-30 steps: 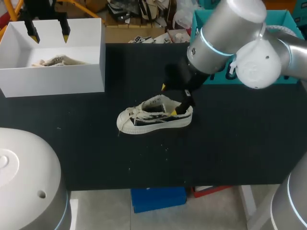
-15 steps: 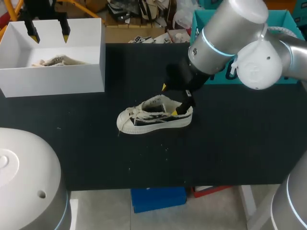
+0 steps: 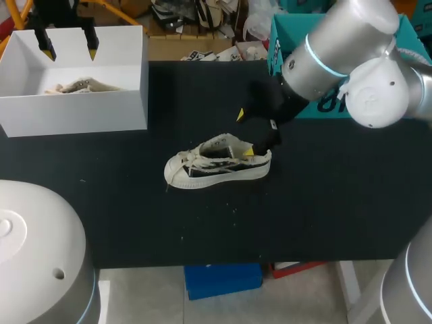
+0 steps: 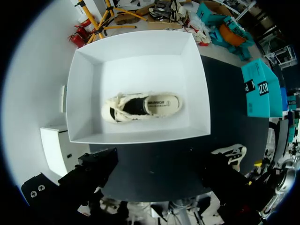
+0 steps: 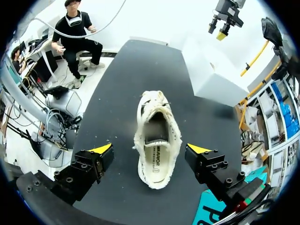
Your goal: Take the shoe out of the shoebox, open the shoe tongue, remove and reinsert the insole, then place the shoe into the shoebox
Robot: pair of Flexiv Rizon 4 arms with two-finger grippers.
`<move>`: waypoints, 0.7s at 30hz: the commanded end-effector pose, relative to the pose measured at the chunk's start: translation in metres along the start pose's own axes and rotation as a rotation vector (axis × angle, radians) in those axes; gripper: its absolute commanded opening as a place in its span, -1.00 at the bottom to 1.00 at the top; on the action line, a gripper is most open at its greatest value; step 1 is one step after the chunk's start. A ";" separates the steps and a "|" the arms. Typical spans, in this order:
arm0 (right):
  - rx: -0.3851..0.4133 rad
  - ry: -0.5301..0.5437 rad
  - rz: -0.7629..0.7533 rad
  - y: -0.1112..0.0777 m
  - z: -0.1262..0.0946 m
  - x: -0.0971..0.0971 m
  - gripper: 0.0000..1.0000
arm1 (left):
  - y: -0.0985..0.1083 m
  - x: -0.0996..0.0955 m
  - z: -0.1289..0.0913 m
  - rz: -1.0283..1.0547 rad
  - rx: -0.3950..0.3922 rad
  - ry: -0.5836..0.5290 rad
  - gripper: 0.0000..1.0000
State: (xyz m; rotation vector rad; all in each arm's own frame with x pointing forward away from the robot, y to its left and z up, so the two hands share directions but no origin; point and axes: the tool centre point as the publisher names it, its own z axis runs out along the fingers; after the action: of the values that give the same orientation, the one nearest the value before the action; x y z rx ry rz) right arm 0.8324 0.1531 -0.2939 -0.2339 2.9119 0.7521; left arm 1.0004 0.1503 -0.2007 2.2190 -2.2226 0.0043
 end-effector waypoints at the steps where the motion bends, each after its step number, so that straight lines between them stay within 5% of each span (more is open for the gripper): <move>1: -0.064 -0.018 0.011 -0.014 0.005 0.001 1.00 | 0.000 0.000 0.000 -0.001 -0.001 -0.001 1.00; 21: -0.271 -0.017 0.095 -0.066 0.056 -0.017 1.00 | 0.000 0.000 0.000 -0.001 -0.001 -0.001 1.00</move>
State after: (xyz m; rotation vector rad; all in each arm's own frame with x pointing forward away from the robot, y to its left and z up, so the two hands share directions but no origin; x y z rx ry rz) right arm 0.8561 0.1243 -0.3625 -0.1029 2.8347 1.0789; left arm 1.0003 0.1503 -0.2007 2.2190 -2.2225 0.0042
